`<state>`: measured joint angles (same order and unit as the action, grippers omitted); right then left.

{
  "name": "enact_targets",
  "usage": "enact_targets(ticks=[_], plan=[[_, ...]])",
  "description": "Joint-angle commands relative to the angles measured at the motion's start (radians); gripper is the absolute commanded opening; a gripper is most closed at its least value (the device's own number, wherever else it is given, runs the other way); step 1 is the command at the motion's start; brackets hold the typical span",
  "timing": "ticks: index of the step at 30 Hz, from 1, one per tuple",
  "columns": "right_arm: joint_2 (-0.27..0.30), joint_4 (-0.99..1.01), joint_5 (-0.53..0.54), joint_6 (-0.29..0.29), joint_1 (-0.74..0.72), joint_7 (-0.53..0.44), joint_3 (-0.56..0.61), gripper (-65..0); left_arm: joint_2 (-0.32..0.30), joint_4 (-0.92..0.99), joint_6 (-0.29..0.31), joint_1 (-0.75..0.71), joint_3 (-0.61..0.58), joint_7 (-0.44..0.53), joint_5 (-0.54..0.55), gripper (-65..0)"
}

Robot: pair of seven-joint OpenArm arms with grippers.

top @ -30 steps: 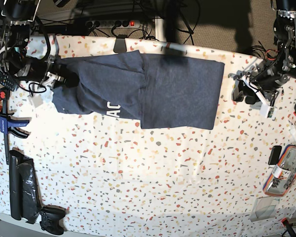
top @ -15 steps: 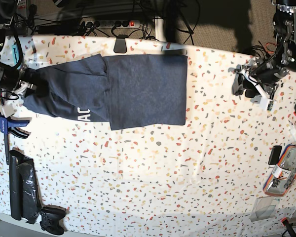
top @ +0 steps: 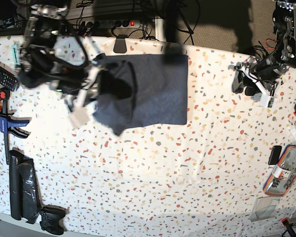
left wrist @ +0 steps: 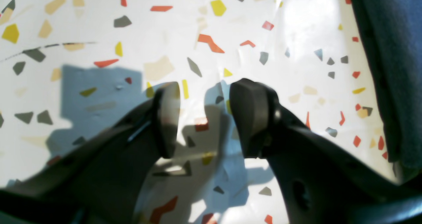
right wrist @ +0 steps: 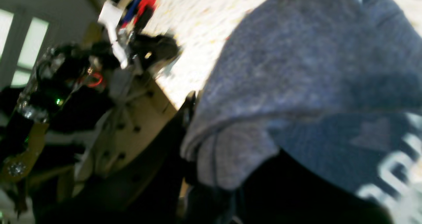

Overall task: Fold the T-shirt properly
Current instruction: 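Grasp the shirt's folded end with the right gripper and fold it over, then grasp the folded bundle with both grippers and rotate it on the table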

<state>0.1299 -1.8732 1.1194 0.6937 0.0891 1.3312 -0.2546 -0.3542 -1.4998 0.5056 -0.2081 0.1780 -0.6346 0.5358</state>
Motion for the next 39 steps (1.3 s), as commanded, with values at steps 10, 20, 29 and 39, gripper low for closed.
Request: enact_targets(ticks=[10, 20, 29, 39], plan=[[-0.171, -0.013, -0.352, 0.004, -0.031, -0.207, 0.280, -65.0, -0.015, -0.016, 0.004, 0.006, 0.006, -0.013, 0.004, -36.9], [-0.287, 0.114, -0.489, 0.004, -0.043, -0.355, 0.412, -58.0, -0.015, -0.016, 0.004, 0.006, 0.006, -0.024, 0.004, -36.9], [-0.287, 0.130, -0.488, 0.004, -0.114, -0.359, 0.496, -35.8, -0.015, -0.017, 0.004, 0.006, 0.006, -0.027, 0.007, -36.9], [-0.270, 0.130, -0.541, 0.004, -0.203, -0.239, 0.383, -49.0, -0.015, -0.062, 0.030, 0.005, 0.006, -0.130, 0.167, -36.9]])
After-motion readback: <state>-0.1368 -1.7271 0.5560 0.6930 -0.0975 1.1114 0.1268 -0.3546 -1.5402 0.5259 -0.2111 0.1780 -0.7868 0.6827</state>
